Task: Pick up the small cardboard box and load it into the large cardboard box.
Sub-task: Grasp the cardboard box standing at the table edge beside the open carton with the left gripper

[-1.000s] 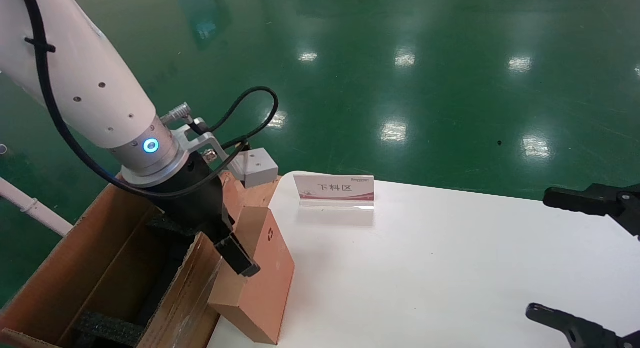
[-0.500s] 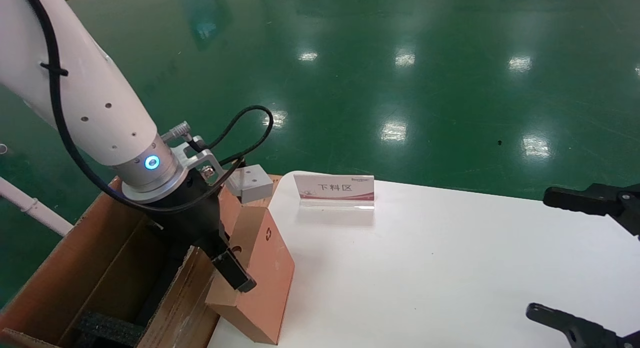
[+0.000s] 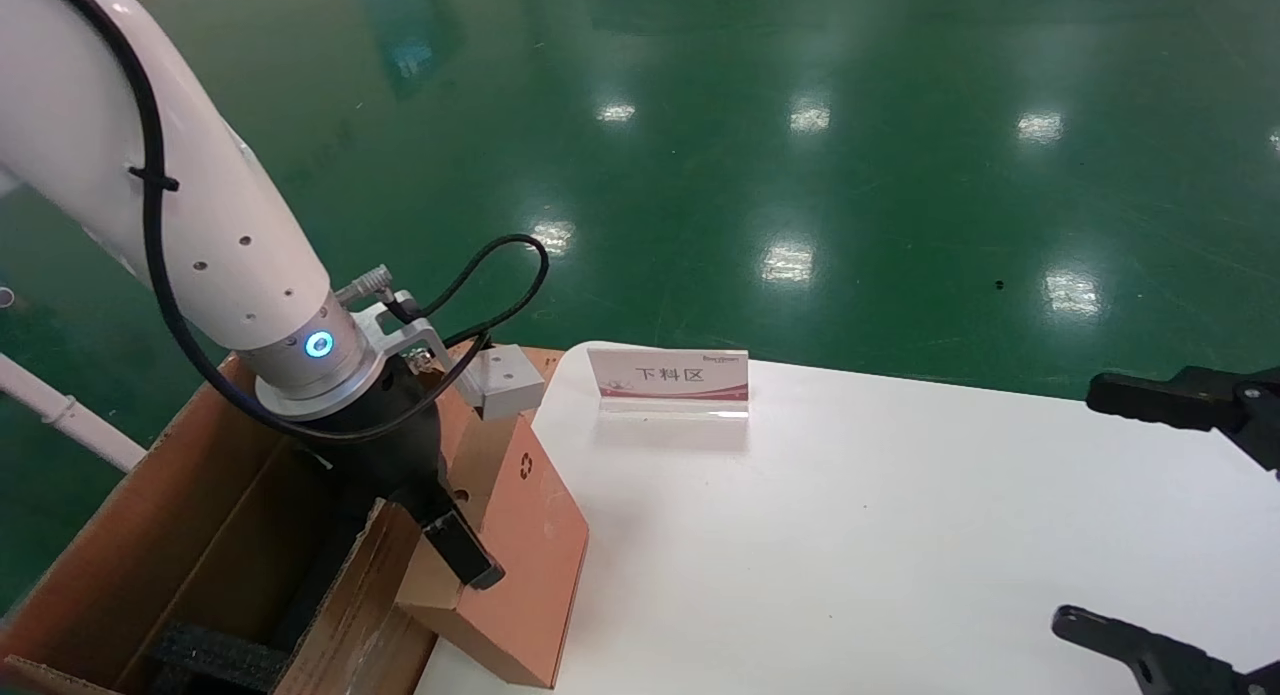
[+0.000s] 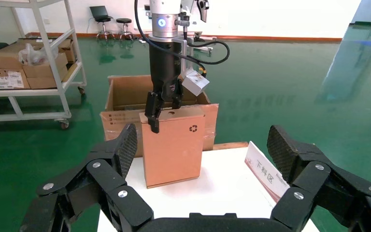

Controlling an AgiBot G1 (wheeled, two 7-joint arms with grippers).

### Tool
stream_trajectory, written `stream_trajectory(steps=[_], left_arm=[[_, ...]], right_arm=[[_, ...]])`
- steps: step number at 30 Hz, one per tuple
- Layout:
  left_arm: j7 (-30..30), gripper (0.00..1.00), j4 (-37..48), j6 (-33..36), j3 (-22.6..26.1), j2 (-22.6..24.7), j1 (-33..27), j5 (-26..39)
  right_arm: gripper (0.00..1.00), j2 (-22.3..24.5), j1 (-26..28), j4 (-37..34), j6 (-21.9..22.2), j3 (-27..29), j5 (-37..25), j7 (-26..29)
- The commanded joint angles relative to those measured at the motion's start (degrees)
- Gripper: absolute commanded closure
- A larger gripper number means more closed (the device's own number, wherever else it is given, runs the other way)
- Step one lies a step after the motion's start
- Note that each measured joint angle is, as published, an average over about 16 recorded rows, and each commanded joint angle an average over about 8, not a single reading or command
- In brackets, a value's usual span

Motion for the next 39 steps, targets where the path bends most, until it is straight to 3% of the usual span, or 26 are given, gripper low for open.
stream_trajectory(steps=[1,3,9,11,12,39], left_arm=[[-0.1,0.0,0.0,-0.1,0.2,0.1,0.1,0.2],[-0.1,0.24,0.0,-0.1,0.2,0.1,0.1,0.2],[0.0,0.99,0.0,0.0,0.0,0.1,0.1,0.1],[0.0,1.0,0.0,0.0,0.0,0.1,0.1,0.1],[0.0,1.0,0.0,0.0,0.0,0.1,0.0,0.1],[0.1,1.0,0.0,0.1,-0.2,0.0,-0.1,0.0]], right_arm=[[0.0,0.0,0.0,0.0,0.0,0.0,0.0,0.0],[0.0,0.0,0.0,0.0,0.0,0.0,0.0,0.0],[0.74,0.0,0.0,0.0,0.0,0.0,0.0,0.0],[0.99,0.0,0.0,0.0,0.0,0.0,0.0,0.0],[1.0,0.0,0.0,0.0,0.0,0.0,0.0,0.0],[1.0,0.0,0.0,0.0,0.0,0.0,0.0,0.0]])
